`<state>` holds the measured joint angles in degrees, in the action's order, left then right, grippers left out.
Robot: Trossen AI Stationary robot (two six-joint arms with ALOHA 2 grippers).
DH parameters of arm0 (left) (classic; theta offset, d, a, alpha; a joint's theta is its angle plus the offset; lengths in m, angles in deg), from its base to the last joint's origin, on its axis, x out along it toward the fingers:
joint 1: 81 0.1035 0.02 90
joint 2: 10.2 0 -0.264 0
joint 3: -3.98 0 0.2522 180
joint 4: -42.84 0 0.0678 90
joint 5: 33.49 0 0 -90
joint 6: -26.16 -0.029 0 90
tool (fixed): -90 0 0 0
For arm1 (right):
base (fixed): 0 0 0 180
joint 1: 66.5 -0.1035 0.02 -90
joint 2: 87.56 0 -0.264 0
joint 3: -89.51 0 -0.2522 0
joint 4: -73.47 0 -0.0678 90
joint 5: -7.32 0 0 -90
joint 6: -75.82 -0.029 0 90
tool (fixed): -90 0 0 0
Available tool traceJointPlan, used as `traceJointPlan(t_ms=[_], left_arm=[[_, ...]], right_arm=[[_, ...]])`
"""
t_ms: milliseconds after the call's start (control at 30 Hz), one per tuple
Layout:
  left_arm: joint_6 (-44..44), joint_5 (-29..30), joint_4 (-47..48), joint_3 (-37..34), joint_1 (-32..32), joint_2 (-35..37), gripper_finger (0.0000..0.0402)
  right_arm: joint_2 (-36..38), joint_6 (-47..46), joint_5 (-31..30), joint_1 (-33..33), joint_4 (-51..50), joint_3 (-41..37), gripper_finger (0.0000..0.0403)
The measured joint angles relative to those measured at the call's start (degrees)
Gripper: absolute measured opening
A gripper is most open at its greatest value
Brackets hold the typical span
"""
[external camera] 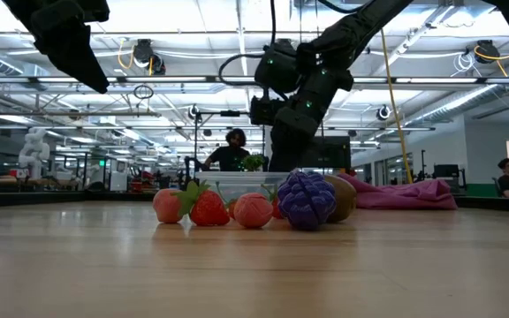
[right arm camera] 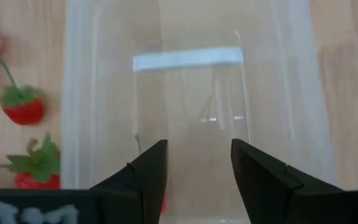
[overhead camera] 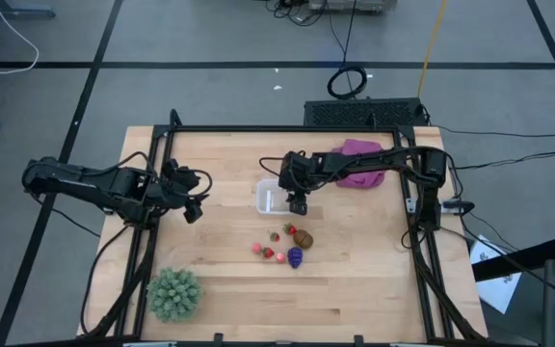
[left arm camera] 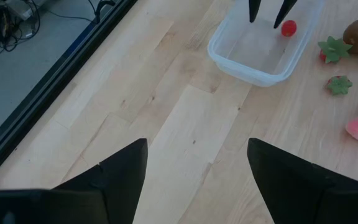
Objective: Pick and placing Produce into tupperware
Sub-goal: Put the left peach into the transparent bin
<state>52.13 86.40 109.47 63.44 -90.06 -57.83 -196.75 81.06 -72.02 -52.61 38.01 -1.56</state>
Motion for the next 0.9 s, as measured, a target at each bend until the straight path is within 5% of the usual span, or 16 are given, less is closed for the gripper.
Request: traceJointPlan(t_ms=[300,500,700,900], left_arm=[[0.28,-0.89,-0.34,-0.02,0.02,0.02,0.028],[3.0,-10.98,-6.56,-1.36,-0.61,-2.12,0.028],[-0.04,-22.16,-24.68,-5.94,-3.99,-11.23,0.028],[-1.76,-24.13,-35.88,-6.14,-8.56,-24.57,0.028]], right_arm=[[7.22,0.4,0.06,-4.88,-0.83,4.32,0.0169],[16.56,-0.97,-3.66,-8.57,-9.54,4.34,0.0169],[23.81,-5.11,-7.73,-10.36,-14.8,4.34,0.0169],[26.56,-6.08,-7.89,-10.24,-14.75,4.34,0.0169]])
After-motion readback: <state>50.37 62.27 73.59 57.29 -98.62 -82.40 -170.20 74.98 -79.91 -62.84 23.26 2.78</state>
